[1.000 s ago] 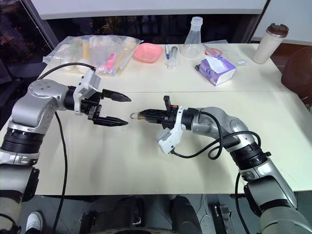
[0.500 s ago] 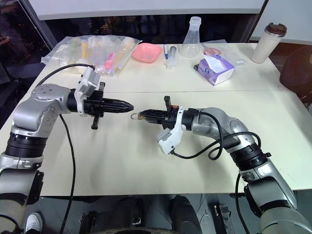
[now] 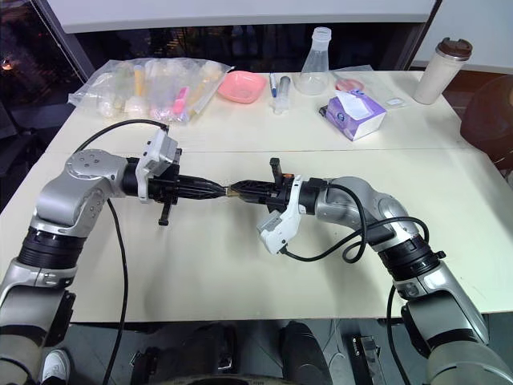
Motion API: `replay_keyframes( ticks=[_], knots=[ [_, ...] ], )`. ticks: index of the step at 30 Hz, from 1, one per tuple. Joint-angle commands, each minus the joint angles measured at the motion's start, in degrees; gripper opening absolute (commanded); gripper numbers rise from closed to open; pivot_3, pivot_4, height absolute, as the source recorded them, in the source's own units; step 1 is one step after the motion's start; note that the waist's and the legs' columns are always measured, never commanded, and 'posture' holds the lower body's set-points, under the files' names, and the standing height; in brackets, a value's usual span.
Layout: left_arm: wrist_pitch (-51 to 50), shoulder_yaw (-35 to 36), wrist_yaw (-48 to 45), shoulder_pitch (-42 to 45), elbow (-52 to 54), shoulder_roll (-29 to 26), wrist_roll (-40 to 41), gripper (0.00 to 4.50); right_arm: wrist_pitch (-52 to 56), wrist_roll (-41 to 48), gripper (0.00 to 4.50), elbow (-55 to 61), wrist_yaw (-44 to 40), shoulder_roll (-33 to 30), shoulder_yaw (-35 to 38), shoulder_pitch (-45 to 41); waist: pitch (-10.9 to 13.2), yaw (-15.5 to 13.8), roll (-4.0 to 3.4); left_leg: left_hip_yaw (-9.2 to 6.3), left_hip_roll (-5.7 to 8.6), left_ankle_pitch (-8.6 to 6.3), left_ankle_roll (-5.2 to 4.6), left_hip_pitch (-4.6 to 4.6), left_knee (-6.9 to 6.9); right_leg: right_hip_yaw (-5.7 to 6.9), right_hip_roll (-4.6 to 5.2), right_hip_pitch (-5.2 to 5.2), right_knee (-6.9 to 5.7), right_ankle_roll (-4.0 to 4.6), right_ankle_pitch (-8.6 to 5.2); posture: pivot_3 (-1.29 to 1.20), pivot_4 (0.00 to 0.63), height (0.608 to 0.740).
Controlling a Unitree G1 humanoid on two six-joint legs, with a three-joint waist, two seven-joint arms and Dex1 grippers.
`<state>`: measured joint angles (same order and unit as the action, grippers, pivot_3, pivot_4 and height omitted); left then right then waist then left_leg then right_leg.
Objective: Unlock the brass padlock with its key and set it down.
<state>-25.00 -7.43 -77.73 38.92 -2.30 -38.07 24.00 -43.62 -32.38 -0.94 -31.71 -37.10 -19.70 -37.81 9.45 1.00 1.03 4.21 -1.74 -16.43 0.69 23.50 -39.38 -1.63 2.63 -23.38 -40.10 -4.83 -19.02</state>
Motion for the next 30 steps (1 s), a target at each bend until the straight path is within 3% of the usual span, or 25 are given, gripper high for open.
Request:
replay_keyframes(
  ticks=[1,15,24,30],
  knots=[
    [2.8,-0.1,0.1,0.2,-1.2,0.2,-1.5,0.08,0.2,1.8,0.0,2.7,0.1,0.2,1.0,-0.3,0.0,0.0,0.0,0.0,0.0,0.0,0.0,0.0,0.0,0.0,0.0,0.0,0.0,0.0,0.0,0.0,0.15,0.715],
    [3.2,1.5,3.2,2.6,-4.9,3.2,-1.2,0.08,1.6,3.2,0.0,4.3,-1.1,0.0,0.6,0.6,0.0,0.0,0.0,0.0,0.0,0.0,0.0,0.0,0.0,0.0,0.01,0.0,0.0,0.0,0.0,0.0,0.15,0.715],
    [5.2,0.1,-1.2,-1.0,-5.6,-3.0,-3.9,0.08,3.7,5.2,0.0,4.5,-2.7,0.2,1.0,2.5,0.0,0.2,0.0,0.0,-0.01,0.0,0.0,0.0,0.01,0.0,0.0,-0.01,0.0,0.0,0.0,0.0,0.15,0.715],
    [5.3,1.4,-2.3,-1.6,-6.6,-5.7,-4.0,0.08,1.3,1.6,0.0,-3.3,1.7,0.9,0.3,2.9,0.0,-0.2,0.0,0.0,0.01,0.0,-0.01,-0.01,0.01,0.01,0.01,0.0,0.0,0.0,0.0,0.0,0.15,0.715]
  ],
)
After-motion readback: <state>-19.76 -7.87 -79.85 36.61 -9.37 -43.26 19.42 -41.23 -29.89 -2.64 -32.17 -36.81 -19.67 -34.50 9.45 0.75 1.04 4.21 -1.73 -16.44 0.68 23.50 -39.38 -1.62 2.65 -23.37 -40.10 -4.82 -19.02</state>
